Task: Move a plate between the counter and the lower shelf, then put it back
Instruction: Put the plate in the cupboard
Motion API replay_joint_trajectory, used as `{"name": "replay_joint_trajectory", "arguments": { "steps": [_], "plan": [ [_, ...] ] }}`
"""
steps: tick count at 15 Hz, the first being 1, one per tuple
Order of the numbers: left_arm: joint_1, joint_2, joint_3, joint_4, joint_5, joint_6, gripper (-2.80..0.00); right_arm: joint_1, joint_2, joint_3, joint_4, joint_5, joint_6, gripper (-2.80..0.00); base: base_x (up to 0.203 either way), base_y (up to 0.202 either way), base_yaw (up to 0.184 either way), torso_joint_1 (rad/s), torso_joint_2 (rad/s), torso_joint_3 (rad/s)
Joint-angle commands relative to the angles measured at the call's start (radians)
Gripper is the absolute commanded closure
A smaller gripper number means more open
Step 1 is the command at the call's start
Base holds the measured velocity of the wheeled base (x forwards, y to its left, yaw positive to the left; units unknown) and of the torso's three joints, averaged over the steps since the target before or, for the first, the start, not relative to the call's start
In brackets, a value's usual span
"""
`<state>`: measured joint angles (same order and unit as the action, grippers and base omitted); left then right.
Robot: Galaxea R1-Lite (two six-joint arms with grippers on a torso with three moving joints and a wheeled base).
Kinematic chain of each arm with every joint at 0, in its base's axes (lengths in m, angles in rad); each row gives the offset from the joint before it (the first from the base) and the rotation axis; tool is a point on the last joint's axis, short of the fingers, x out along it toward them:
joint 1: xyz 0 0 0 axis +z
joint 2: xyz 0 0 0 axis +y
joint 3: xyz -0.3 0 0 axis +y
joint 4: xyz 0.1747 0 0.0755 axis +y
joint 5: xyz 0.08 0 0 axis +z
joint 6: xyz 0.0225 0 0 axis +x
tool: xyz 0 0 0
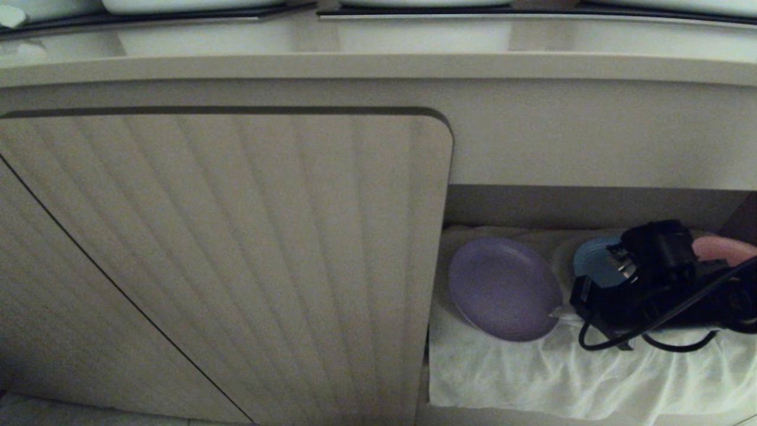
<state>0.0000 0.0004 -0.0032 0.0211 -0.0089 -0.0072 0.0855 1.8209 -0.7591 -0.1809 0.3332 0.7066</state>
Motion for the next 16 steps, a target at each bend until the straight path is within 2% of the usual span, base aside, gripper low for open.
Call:
{"name": "replay_joint_trajectory", "arguments": {
  "steps": [1,5,16],
  "plan": [
    [0.000,0.000,0.000,0.000,0.000,0.000,0.00,0.000,0.012,-0.004,0.001,0.004,0.005,0.00,0.000,0.000,0.000,0.000,0.00,0.000],
    [0.000,0.000,0.000,0.000,0.000,0.000,0.00,0.000,0.046,-0.062,0.057,0.006,0.004,0.00,0.000,0.000,0.000,0.000,0.00,0.000],
    [0.000,0.000,0.000,0.000,0.000,0.000,0.00,0.002,0.147,-0.200,0.092,0.009,0.004,0.00,0.000,0.000,0.000,0.000,0.00,0.000]
  ]
}}
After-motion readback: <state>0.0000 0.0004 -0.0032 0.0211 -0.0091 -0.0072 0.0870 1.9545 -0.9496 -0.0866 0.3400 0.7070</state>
